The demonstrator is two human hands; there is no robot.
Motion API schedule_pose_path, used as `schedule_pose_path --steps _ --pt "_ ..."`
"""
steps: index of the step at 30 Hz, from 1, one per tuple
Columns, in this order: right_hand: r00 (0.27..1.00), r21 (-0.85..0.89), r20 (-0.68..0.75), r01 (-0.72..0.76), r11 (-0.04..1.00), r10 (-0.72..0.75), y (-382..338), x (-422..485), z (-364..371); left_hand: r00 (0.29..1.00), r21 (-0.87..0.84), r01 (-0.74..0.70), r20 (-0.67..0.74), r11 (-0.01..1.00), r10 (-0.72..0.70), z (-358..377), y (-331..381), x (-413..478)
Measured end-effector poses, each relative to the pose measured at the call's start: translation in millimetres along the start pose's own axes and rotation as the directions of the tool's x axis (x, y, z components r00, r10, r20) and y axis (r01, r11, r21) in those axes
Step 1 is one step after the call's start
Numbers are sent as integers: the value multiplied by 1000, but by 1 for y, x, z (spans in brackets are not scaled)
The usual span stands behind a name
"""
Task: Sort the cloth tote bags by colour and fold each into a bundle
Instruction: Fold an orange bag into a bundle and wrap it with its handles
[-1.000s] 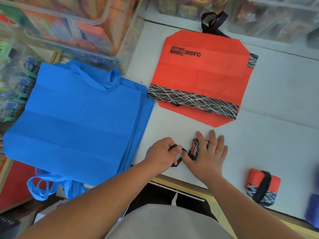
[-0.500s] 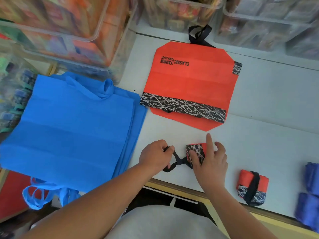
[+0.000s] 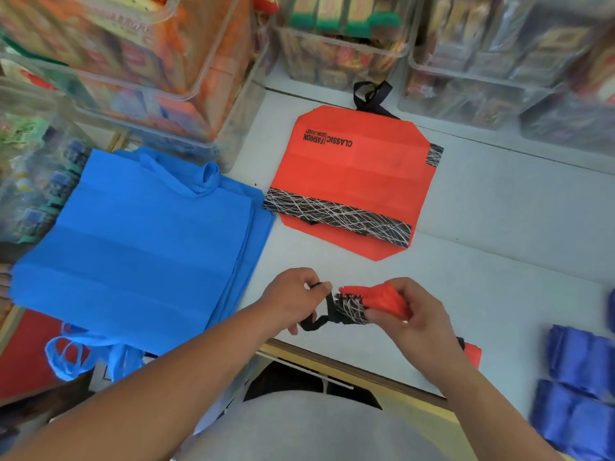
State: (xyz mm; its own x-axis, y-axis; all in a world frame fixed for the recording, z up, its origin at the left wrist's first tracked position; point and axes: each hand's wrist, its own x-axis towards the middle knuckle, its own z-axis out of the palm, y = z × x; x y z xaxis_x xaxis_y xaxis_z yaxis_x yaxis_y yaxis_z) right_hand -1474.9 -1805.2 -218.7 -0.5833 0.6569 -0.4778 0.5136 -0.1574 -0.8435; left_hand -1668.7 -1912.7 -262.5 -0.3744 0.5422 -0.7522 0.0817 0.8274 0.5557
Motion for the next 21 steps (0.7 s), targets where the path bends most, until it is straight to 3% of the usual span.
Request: schedule_pose_path --steps 3,5,10,13,15,21 --pt "969 -138 115 236 962 -221 -18 -32 -26 994 -36 -98 50 995 99 9 31 -21" --pt "946 -170 147 313 935 -290 -23 -46 -43 977 -52 -180 102 982 185 18 56 -39" --pt "911 -150 65 412 899 -407 -21 -65 -81 906 -86 -306 279 948 317 45 108 -89" --pt "927 20 60 369 929 -369 -17 -80 -92 890 -111 -316 308 942 335 59 126 -113" --pt "938 101 46 338 936 -344 -15 -91 -97 898 -120 -326 270 938 347 67 132 -125" --pt "945 104 -57 327 939 -322 -12 -102 -117 917 -309 -379 -1 872 398 95 134 -145"
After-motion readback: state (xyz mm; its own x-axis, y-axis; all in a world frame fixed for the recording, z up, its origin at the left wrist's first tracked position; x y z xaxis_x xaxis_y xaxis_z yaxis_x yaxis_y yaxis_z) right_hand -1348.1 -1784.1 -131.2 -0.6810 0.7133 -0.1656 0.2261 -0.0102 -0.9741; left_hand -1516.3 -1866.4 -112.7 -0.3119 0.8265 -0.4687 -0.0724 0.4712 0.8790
